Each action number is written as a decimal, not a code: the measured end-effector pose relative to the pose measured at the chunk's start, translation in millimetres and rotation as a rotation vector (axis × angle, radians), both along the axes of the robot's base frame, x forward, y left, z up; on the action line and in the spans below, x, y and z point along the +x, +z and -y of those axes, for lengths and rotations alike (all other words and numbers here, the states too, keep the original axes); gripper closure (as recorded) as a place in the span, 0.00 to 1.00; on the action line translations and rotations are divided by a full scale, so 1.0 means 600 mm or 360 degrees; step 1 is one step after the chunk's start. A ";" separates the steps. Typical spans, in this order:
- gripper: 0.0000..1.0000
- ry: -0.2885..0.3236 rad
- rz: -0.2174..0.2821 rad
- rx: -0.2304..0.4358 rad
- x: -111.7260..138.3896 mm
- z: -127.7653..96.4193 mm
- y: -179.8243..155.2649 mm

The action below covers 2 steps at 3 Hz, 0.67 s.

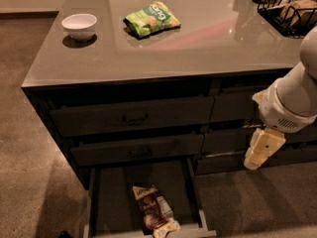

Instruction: Pick brown chip bag from bottom drawer and place on counter

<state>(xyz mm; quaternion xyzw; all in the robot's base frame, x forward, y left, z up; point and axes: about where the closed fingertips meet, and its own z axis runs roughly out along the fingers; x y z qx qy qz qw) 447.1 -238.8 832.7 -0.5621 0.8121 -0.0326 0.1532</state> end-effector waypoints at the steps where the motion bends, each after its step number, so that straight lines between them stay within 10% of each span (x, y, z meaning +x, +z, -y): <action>1: 0.00 0.0021 -0.0059 0.0030 0.010 -0.016 -0.013; 2: 0.00 0.0001 -0.0200 0.0173 0.044 -0.072 -0.112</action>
Offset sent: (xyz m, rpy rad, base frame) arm 0.0672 0.0894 -0.1626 0.2594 0.2412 -0.0513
